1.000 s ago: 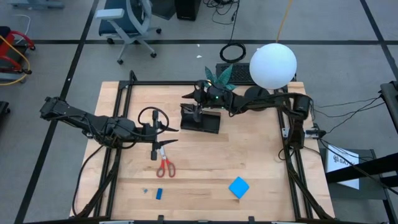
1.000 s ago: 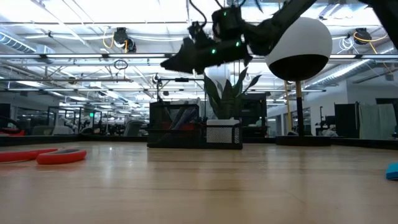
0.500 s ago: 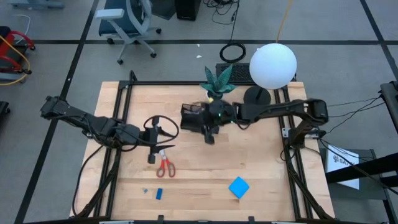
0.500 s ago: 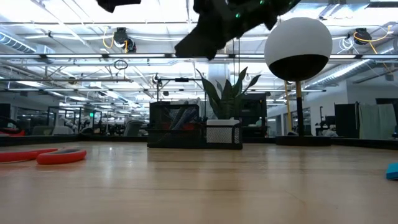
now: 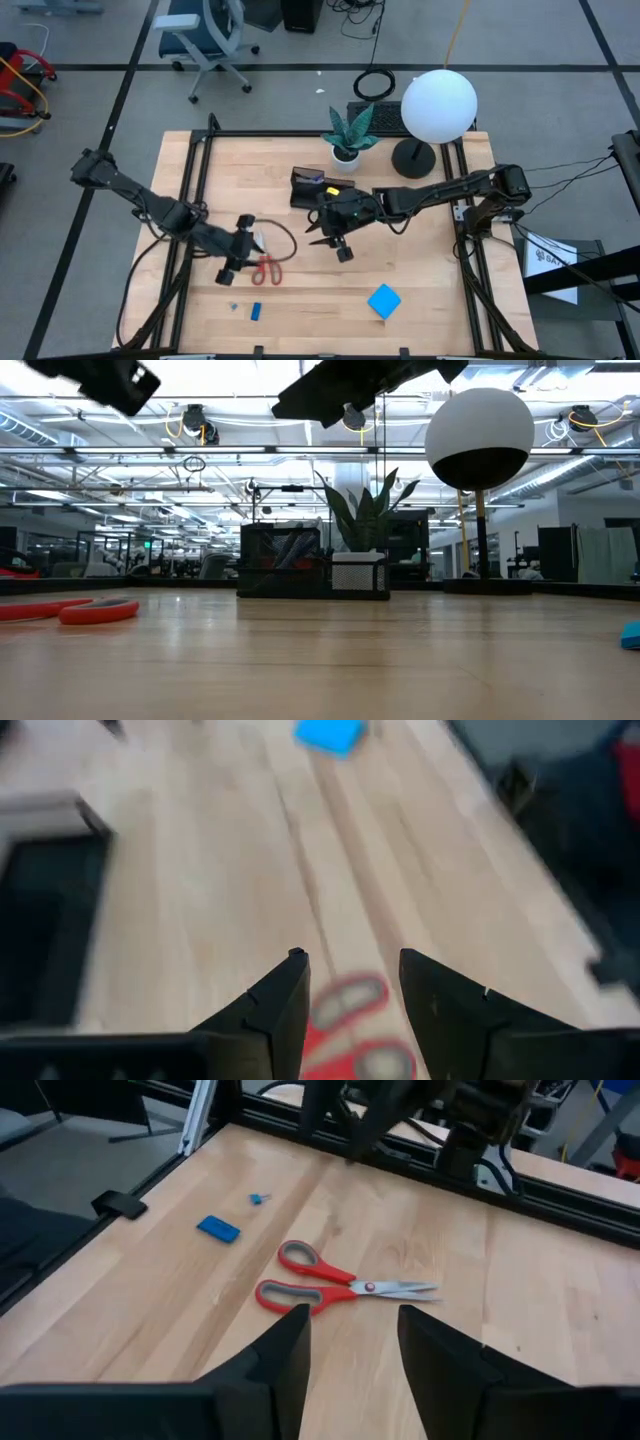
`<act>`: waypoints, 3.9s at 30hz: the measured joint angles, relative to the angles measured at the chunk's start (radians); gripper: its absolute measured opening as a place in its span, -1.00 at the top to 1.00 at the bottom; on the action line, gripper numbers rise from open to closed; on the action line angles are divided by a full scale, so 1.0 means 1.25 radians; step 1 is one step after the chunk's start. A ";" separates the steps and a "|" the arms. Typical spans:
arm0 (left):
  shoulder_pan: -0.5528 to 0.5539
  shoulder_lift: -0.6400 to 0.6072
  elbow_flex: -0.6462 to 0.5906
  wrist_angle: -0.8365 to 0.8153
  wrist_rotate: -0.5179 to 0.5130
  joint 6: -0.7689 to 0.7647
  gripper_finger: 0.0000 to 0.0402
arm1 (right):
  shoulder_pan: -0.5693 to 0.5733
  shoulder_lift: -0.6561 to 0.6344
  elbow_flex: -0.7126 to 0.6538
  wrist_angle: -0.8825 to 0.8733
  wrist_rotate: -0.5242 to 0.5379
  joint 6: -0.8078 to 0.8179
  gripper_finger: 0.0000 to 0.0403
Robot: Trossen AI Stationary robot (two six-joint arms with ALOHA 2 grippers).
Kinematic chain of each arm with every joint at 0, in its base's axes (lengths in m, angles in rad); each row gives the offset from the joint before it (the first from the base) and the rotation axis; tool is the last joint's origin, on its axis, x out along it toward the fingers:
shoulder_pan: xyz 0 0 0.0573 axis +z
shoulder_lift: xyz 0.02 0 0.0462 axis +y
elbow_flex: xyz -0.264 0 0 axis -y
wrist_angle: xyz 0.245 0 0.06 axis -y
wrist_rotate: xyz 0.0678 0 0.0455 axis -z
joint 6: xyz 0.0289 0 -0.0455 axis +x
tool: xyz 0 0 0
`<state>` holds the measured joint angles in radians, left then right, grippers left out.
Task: Pick and place office supplies into organizer
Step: Put the red scissors into the black desk organizer
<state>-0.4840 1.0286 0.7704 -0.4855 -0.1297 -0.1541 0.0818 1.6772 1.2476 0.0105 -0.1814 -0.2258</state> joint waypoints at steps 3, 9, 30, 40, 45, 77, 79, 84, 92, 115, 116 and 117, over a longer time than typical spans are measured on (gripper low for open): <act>-0.033 0.038 -0.001 -0.019 0.026 -0.028 0.17 | -0.001 0.000 0.000 -0.001 0.001 0.003 0.32; -0.081 0.158 -0.001 -0.015 0.063 -0.073 0.17 | -0.003 0.000 0.000 -0.010 0.003 0.013 0.31; -0.123 0.419 0.000 -0.025 0.062 -0.136 0.17 | -0.003 0.000 0.000 -0.037 0.128 0.000 0.35; -0.123 0.487 0.005 0.005 0.042 -0.164 0.18 | -0.003 0.000 0.000 -0.037 0.128 0.002 0.35; -0.123 0.492 0.005 0.011 0.043 -0.202 0.39 | -0.003 0.000 0.000 -0.037 0.128 0.003 0.35; -0.048 0.476 0.221 0.001 0.096 -0.124 0.91 | 0.095 -0.201 -0.021 -0.192 0.231 0.015 0.42; -0.036 0.476 0.253 -0.008 0.114 -0.096 0.91 | 0.105 -0.210 -0.034 -0.164 0.232 -0.002 0.42; -0.009 0.476 0.347 -0.066 0.131 -0.027 0.91 | 0.147 -0.237 -0.070 -0.103 0.231 -0.136 0.42; 0.037 0.475 0.463 -0.126 0.174 0.059 0.92 | 0.208 -0.251 -0.139 0.003 0.232 -0.361 0.42; 0.081 0.474 0.487 -0.050 0.279 0.084 0.96 | 0.287 -0.233 -0.245 0.219 0.312 -0.649 0.42; 0.082 0.474 0.487 -0.048 0.279 0.087 0.99 | 0.287 -0.234 -0.245 0.223 0.312 -0.649 0.42; 0.084 0.474 0.487 -0.046 0.279 0.087 1.00 | 0.287 -0.234 -0.245 0.224 0.312 -0.647 0.42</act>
<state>-0.3796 1.6211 1.3788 -0.5436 0.2195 -0.0458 0.4408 1.3842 0.9413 0.2905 0.2081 -1.0346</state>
